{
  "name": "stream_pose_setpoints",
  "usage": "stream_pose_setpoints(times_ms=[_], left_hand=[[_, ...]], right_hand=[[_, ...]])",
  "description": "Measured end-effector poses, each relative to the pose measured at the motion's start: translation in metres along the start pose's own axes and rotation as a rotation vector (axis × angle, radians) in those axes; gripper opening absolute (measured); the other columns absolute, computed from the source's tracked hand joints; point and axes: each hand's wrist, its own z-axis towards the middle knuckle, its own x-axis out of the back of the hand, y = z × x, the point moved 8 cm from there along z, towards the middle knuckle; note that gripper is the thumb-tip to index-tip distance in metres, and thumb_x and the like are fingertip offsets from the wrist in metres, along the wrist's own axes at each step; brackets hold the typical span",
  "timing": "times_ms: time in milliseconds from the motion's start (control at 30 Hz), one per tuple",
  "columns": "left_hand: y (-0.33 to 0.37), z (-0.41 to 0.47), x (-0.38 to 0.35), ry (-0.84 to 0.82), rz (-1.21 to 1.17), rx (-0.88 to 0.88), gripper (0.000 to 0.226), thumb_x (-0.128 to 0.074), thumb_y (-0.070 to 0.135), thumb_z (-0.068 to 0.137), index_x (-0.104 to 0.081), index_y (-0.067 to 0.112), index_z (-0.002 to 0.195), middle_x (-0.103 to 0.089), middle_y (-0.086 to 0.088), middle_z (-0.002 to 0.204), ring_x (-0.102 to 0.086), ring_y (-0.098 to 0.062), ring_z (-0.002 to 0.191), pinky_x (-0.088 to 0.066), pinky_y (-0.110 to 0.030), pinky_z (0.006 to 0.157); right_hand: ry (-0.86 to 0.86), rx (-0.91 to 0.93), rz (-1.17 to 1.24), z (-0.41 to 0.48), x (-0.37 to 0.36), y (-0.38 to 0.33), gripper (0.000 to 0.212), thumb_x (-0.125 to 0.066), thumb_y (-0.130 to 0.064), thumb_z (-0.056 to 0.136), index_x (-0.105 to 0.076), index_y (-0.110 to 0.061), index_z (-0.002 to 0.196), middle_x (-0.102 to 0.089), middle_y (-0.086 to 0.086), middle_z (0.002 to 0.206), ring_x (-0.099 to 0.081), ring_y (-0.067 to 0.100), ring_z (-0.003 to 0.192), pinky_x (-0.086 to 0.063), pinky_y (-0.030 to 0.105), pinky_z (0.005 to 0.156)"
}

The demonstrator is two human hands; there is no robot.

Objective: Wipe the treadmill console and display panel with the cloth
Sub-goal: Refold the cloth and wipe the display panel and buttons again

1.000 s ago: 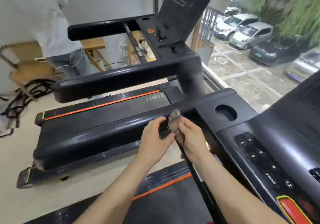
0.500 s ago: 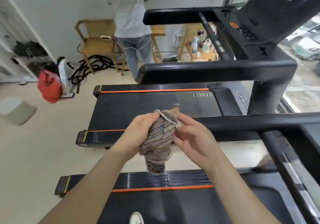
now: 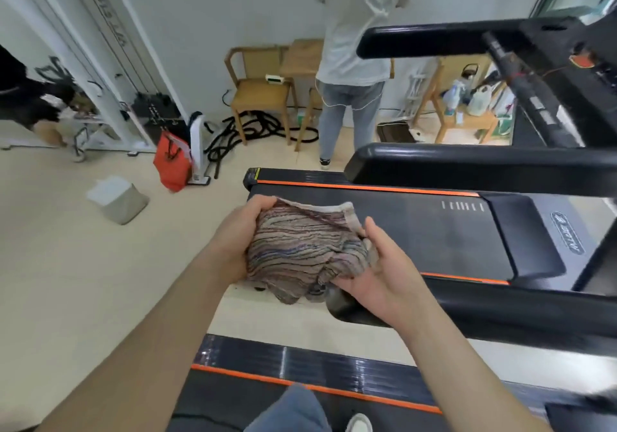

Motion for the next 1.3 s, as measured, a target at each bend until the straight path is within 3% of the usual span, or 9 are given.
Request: stream_pose_setpoints(times_ms=[233,333,433,533,667,800,967,1167,1300], left_hand=[[0.023,0.067,0.042,-0.040,0.120,0.086,0.041,-0.063,0.038,0.080,-0.071,0.012,0.110,-0.071,-0.015,0.109,-0.067,-0.034,0.101,-0.048,-0.051,0.098],[0.055,0.104,0.038,-0.181,0.524,-0.041,0.026,-0.058,0.036,0.091,-0.076,0.019,0.100,-0.074,-0.003,0.102,-0.069,-0.021,0.096,-0.052,-0.041,0.093],[0.084,0.133,0.022,-0.451,0.716,-0.121,0.035,-0.047,0.040,0.099,-0.077,0.022,0.093,-0.074,0.009,0.091,-0.066,-0.007,0.082,-0.047,-0.021,0.076],[0.116,0.179,0.023,-0.533,0.668,-0.194,0.039,-0.047,0.041,0.099,-0.071,0.012,0.088,-0.065,0.009,0.079,-0.053,-0.013,0.074,-0.039,-0.029,0.074],[0.165,0.236,0.027,-0.305,0.711,-0.476,0.012,-0.060,0.028,0.094,-0.059,0.031,0.105,-0.065,0.014,0.102,-0.062,0.001,0.094,-0.047,-0.024,0.087],[0.217,0.254,-0.008,-0.538,0.482,-0.492,0.024,-0.050,0.027,0.098,-0.063,0.028,0.119,-0.067,0.012,0.113,-0.060,0.000,0.109,-0.047,-0.019,0.093],[0.264,0.312,-0.050,-0.448,0.428,-0.525,0.017,-0.062,0.032,0.093,-0.069,0.017,0.089,-0.073,-0.003,0.090,-0.066,-0.016,0.084,-0.052,-0.043,0.083],[0.344,0.384,-0.124,-0.371,0.454,-0.703,0.041,-0.055,0.040,0.095,-0.062,0.005,0.075,-0.058,-0.001,0.062,-0.051,-0.009,0.059,-0.042,-0.032,0.062],[0.390,0.450,-0.186,-0.420,0.328,-0.640,0.047,-0.055,0.043,0.093,-0.053,-0.002,0.079,-0.052,-0.009,0.069,-0.050,-0.017,0.065,-0.041,-0.035,0.066]], right_hand=[[0.048,0.080,-0.183,0.061,-0.010,-0.024,0.026,-0.054,-0.018,0.094,-0.068,-0.001,0.108,-0.064,0.025,0.119,-0.063,0.035,0.105,-0.051,0.047,0.092],[0.135,0.108,-0.238,0.097,-0.018,-0.046,0.030,-0.047,-0.028,0.100,-0.067,-0.007,0.092,-0.069,0.019,0.105,-0.067,0.029,0.096,-0.054,0.042,0.084],[0.208,0.153,-0.240,0.143,-0.028,-0.065,0.037,-0.044,-0.030,0.102,-0.064,0.001,0.109,-0.067,0.025,0.112,-0.066,0.037,0.105,-0.053,0.048,0.089],[0.231,0.225,-0.207,0.192,-0.051,-0.088,0.035,-0.044,-0.025,0.102,-0.060,0.000,0.120,-0.065,0.026,0.116,-0.065,0.038,0.107,-0.054,0.046,0.086],[0.193,0.271,-0.274,0.241,-0.090,-0.112,0.028,-0.046,-0.011,0.098,-0.064,-0.004,0.118,-0.070,0.019,0.110,-0.069,0.027,0.097,-0.057,0.034,0.078],[0.182,0.361,-0.383,0.275,-0.121,-0.146,0.030,-0.055,-0.013,0.088,-0.068,-0.006,0.114,-0.071,0.017,0.104,-0.068,0.024,0.091,-0.056,0.033,0.076],[0.220,0.487,-0.429,0.310,-0.132,-0.205,0.027,-0.057,-0.004,0.092,-0.065,-0.005,0.118,-0.070,0.022,0.109,-0.068,0.029,0.096,-0.056,0.035,0.081],[0.273,0.432,-0.780,0.358,-0.095,-0.280,0.038,-0.078,-0.014,0.079,-0.067,-0.022,0.115,-0.071,0.011,0.112,-0.067,0.031,0.106,-0.049,0.052,0.098],[0.394,0.424,-0.863,0.375,-0.035,-0.345,0.035,-0.079,-0.026,0.075,-0.070,-0.007,0.103,-0.072,0.015,0.105,-0.068,0.027,0.098,-0.049,0.053,0.098]])
